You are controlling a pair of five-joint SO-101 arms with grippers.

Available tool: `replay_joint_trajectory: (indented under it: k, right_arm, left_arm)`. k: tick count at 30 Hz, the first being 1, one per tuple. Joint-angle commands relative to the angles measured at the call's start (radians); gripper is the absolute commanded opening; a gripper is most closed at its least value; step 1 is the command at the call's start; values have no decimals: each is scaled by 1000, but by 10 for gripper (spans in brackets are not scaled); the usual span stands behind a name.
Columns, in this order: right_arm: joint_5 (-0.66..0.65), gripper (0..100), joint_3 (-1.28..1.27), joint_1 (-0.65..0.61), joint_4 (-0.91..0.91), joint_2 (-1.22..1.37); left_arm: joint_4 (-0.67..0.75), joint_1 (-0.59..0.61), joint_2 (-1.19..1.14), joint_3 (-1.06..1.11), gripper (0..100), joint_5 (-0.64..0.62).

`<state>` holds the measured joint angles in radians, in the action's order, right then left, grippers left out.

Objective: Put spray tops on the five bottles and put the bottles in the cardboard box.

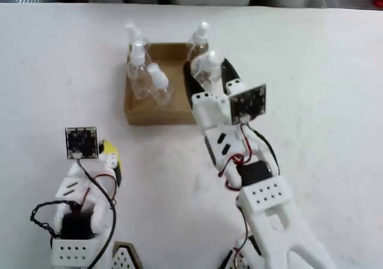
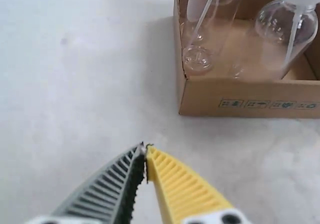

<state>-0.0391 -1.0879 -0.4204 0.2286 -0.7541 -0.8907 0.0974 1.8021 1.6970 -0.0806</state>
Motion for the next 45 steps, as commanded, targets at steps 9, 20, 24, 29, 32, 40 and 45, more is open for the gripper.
replay_joint_trajectory:
  k: [9, 20, 24, 29, 32, 40, 45]
  right_arm:
    - [-9, 16, 187, 38, 185, 355]
    - [-9, 16, 321, 39, 309, 713]
    - [-14, 16, 382, 39, 358, 840]
    - [-17, 16, 405, 41, 412, 938]
    - [-17, 16, 422, 50, 426, 970]
    - [-17, 16, 451, 76, 426, 1017]
    - [-17, 16, 451, 71, 424, 1023]
  left_arm:
    - [-29, -2, -1, -3, 23, 147]
    - [-29, -2, -1, -3, 23, 147]
    - [-29, -2, -1, -3, 23, 147]
    - [-29, -2, -1, -3, 23, 149]
    - [-29, -2, -1, -3, 23, 149]
    - [-29, -2, -1, -3, 23, 149]
    - [-29, -2, -1, -3, 23, 149]
